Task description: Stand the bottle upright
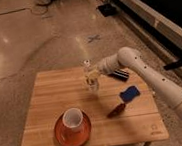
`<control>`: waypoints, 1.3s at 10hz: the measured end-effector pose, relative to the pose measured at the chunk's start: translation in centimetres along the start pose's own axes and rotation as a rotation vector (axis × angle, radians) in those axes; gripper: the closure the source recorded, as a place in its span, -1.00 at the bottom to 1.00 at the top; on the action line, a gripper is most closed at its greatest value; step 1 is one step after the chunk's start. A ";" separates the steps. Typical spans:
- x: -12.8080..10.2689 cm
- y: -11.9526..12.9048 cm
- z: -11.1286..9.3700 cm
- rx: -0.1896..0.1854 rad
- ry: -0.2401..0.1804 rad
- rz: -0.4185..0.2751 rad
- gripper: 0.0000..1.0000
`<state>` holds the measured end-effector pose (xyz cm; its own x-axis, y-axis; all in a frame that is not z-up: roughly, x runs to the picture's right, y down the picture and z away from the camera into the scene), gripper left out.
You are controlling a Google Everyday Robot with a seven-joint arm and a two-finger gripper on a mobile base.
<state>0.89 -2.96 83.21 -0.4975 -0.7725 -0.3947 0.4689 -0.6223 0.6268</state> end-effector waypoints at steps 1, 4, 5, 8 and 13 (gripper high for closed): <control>0.1 0.2 0.3 -0.005 0.008 -0.009 1.00; 0.6 1.0 1.8 -0.016 0.037 -0.041 1.00; 0.4 1.3 2.3 -0.016 0.044 -0.042 1.00; -0.9 3.2 3.1 -0.030 0.068 -0.017 1.00; -1.5 5.9 3.4 -0.078 0.138 0.017 0.76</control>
<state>1.92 -5.04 89.74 -0.3870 -0.7895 -0.4764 0.5339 -0.6130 0.5824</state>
